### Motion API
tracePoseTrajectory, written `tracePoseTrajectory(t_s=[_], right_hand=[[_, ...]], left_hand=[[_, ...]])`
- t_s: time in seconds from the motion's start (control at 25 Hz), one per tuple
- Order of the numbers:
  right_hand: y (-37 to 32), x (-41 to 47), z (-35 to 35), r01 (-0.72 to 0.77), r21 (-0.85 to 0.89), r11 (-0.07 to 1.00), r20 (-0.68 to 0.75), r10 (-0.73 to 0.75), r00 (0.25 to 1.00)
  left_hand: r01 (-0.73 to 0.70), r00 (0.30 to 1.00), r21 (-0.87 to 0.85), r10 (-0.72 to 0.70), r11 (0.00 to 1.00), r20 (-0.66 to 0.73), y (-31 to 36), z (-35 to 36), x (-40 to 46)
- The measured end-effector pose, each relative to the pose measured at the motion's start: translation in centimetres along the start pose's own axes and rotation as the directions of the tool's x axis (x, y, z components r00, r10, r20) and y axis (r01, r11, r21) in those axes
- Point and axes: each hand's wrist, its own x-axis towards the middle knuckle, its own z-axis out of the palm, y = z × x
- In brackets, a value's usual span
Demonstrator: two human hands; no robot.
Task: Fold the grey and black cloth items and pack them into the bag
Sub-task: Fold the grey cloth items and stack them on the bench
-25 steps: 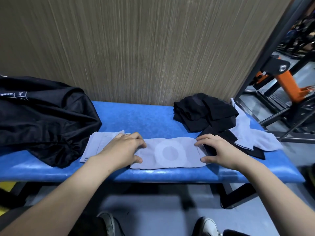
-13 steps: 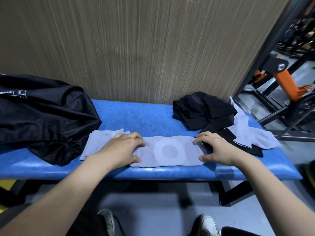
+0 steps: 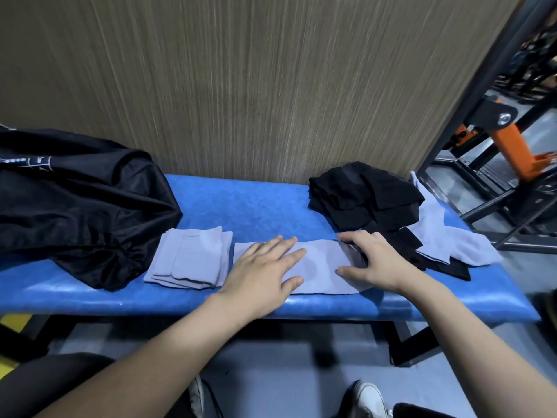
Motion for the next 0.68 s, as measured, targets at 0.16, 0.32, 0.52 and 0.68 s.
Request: tracePoseTrajectory(t_s=[0.16,0.32,0.52,0.68], right_hand=[[0.1,0.1,-0.5,-0.004,-0.040,0.999,0.131,0.009,0.991],[0.3,0.0,-1.3,0.004,-0.046,0.999,0.159,0.003,0.987],[0.1,-0.9,-1.6,-0.136,0.099,0.986,0.147,0.121,0.982],[-0.2,-1.4,-2.3,-0.035,0.349,0.937,0.070,0.011,0.997]], left_hand=[[0.067,0.986,0.060,-0.075,0.996,0.146,-1.0,1.1,0.2],[0.049,0.984,0.081,-0.062,0.996,0.167,-1.3,1.5,0.1],[0.057,0.985,0.084,-0.070,0.995,0.160,-1.4,1.5,0.1],[0.052,0.987,0.091,-0.065,0.995,0.147,-1.4,1.7,0.1]])
